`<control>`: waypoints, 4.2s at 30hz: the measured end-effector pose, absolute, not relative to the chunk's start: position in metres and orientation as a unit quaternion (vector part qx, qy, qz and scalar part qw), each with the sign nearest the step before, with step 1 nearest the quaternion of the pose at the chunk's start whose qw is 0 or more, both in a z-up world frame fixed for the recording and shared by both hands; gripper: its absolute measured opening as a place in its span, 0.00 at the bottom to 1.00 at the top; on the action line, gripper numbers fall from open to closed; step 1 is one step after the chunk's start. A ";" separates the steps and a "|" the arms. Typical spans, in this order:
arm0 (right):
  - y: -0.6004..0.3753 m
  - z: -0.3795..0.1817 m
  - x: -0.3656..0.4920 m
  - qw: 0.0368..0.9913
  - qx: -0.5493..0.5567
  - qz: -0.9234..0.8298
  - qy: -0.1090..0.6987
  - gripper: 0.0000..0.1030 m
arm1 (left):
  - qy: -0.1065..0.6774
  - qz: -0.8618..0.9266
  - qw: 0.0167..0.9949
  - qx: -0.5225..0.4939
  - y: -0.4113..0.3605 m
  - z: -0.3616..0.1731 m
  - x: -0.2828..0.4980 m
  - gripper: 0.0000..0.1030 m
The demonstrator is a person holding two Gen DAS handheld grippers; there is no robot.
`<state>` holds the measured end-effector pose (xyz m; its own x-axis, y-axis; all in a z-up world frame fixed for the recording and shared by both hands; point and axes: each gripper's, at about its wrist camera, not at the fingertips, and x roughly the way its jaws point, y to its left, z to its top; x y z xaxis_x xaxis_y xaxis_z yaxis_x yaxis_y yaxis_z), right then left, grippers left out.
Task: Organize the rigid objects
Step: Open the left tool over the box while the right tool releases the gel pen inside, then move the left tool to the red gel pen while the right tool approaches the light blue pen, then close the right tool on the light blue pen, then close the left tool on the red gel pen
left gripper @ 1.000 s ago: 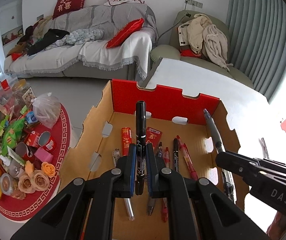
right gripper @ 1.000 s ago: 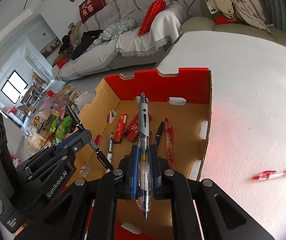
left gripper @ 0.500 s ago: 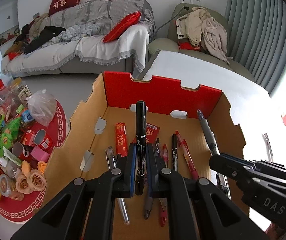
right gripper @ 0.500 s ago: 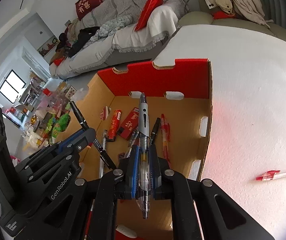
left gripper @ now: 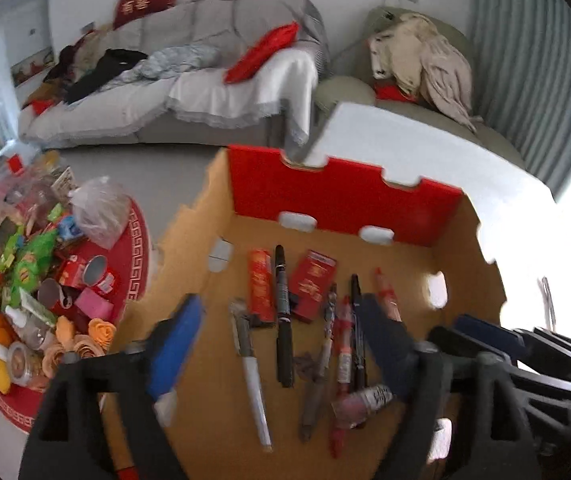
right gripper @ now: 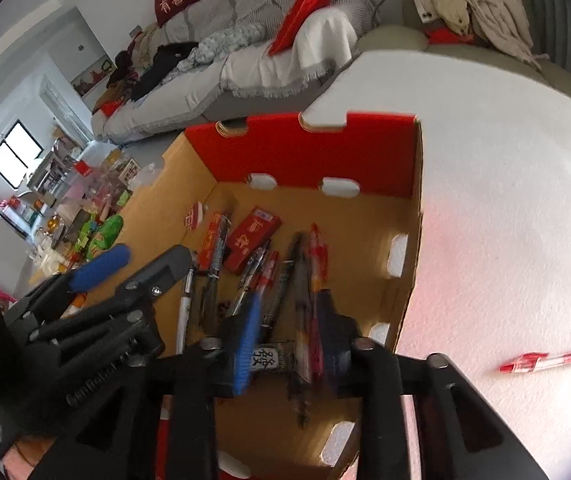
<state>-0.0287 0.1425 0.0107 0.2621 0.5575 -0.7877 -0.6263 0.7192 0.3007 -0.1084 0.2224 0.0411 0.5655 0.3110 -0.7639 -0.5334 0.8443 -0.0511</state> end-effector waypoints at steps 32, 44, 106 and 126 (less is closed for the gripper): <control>-0.078 -0.042 0.060 0.786 0.145 0.274 0.536 0.88 | 0.396 0.030 0.905 -0.153 0.055 0.070 -0.072 1.00; -0.188 -0.017 0.022 0.804 0.213 0.182 0.524 0.88 | 0.446 0.051 0.885 -0.127 -0.016 0.041 -0.049 1.00; -0.192 -0.031 0.033 0.827 -0.084 0.135 0.539 0.63 | 0.468 -0.024 0.884 0.005 -0.102 -0.040 -0.002 1.00; -0.214 -0.024 -0.001 0.832 -0.028 0.130 0.538 0.10 | 0.494 -0.086 0.862 -0.070 -0.078 -0.027 -0.032 0.10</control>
